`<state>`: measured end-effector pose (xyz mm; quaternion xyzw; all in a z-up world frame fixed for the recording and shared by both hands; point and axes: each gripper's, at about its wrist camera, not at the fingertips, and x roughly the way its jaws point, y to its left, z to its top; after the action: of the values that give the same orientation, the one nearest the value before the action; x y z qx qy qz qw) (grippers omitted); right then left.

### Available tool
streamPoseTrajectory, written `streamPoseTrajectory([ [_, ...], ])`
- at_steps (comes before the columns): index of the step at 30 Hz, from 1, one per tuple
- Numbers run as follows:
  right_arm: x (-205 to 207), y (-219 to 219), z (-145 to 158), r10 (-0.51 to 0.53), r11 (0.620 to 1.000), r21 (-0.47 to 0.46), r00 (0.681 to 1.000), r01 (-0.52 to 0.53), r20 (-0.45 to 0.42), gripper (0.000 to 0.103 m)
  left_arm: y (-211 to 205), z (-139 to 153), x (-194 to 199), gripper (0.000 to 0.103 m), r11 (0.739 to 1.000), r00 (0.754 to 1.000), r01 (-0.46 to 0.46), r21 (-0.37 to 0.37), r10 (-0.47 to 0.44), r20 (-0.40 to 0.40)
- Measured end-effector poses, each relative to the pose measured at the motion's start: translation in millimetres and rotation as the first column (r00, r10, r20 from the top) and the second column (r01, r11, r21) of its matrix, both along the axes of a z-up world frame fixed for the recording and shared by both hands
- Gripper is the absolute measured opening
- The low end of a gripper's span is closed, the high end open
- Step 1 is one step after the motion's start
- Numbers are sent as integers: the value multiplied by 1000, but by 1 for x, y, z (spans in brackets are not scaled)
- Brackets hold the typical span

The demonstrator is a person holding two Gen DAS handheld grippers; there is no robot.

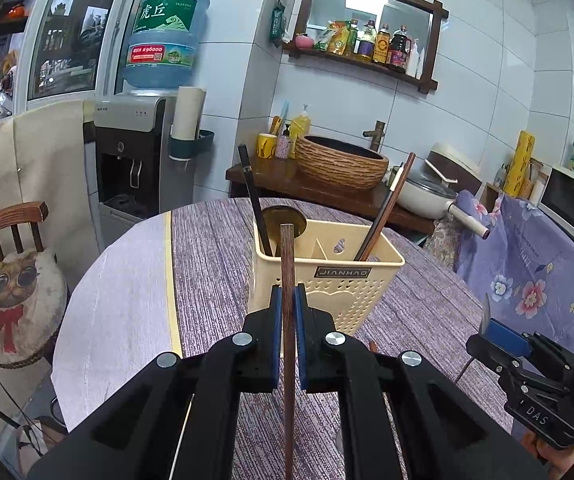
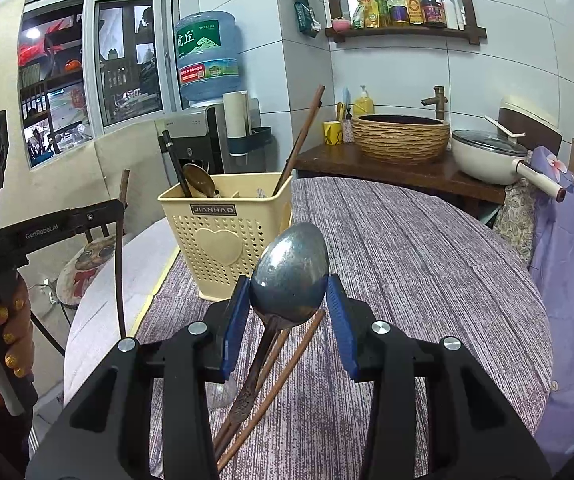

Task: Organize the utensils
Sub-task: 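Lift the chopstick and spoon and lower both into the cream basket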

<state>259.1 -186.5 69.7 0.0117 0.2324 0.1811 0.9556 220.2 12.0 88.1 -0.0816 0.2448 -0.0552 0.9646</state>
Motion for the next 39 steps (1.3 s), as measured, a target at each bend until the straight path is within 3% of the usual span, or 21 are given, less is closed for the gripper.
streamPoseTrajectory([
  [14, 13, 13, 38, 48, 999, 20, 997, -50, 55, 40, 5, 31, -2, 7, 999, 998, 24, -30, -22, 61],
  [22, 33, 19, 71, 72, 996, 45, 994, -76, 80, 40, 4, 70, 5, 6, 997, 992, 70, -38, -66, 112],
  [33, 74, 29, 139, 27, 998, 55, 984, -37, 175, 40, -3, 159, 27, 6, 998, 967, 58, -7, -54, 250],
  [36, 84, 36, 146, -7, 1000, 22, 974, 2, 224, 40, -4, 167, 36, 6, 1000, 962, 31, 0, -30, 270],
  [39, 88, 47, 135, -32, 999, -29, 963, 41, 269, 40, -8, 156, 46, 6, 1000, 964, 3, 20, -8, 266],
])
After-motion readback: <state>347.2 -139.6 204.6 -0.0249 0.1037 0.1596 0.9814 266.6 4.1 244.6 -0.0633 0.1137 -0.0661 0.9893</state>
